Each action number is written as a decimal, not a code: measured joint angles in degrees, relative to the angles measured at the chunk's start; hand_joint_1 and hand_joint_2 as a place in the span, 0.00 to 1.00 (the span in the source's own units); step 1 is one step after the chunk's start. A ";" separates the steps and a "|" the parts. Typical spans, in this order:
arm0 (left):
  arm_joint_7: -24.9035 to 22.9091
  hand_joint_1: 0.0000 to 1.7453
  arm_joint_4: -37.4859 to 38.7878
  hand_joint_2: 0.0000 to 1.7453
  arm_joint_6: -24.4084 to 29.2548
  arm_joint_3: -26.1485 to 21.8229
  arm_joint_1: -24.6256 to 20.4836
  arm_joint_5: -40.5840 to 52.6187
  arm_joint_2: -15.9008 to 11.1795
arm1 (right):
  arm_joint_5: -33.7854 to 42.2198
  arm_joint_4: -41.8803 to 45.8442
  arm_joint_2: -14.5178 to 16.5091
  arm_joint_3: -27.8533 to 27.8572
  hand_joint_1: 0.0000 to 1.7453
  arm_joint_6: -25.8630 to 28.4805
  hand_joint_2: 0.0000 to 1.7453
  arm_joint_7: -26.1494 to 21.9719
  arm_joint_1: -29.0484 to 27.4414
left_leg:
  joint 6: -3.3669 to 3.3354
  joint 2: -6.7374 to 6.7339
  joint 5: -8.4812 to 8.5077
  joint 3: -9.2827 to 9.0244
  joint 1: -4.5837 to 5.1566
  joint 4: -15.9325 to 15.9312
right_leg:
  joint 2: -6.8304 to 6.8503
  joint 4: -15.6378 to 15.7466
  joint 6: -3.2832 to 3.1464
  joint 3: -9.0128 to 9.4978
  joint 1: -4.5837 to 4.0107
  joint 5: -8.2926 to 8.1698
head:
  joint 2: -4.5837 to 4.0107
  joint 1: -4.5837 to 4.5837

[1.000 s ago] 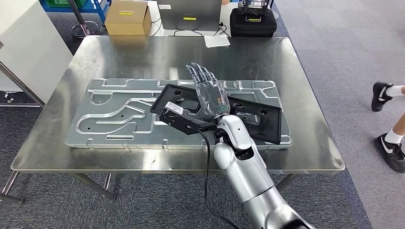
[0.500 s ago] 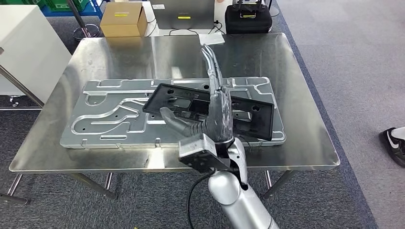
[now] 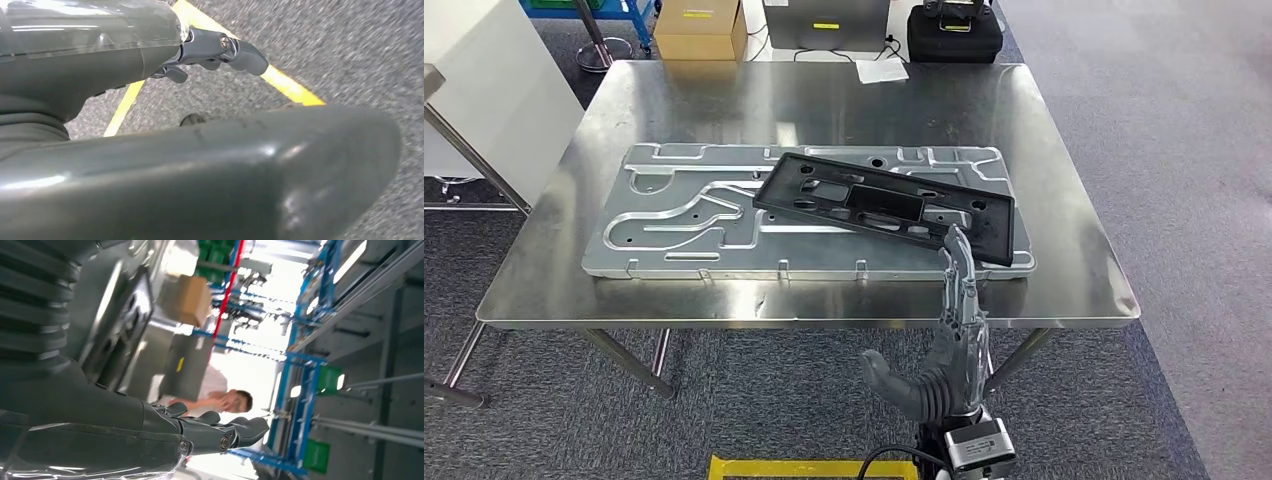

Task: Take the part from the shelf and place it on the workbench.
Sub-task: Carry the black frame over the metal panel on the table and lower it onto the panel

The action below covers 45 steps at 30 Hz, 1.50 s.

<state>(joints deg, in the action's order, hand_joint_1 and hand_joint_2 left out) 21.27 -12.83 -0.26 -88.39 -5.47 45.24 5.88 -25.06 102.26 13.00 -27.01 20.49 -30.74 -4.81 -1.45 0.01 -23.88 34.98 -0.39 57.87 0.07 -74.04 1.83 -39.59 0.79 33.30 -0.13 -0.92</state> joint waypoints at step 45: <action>2.10 0.00 -0.04 0.00 0.02 0.40 -0.07 0.63 2.43 | -8.77 18.54 6.67 16.17 0.00 -3.73 0.00 -3.33 -23.53 | 3.51 0.50 -8.41 5.34 -0.54 15.74 | 2.10 18.37 -3.83 9.38 -0.50 -6.19 | 0.00 -0.64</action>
<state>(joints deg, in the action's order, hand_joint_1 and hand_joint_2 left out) 23.37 -12.87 -0.24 -88.00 -5.54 45.87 8.31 -33.83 120.80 19.67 -10.84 16.76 -34.07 -28.34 2.06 0.51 -32.29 40.32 -0.93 73.60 2.17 -55.67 -1.99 -30.21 0.29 27.10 -0.13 -1.56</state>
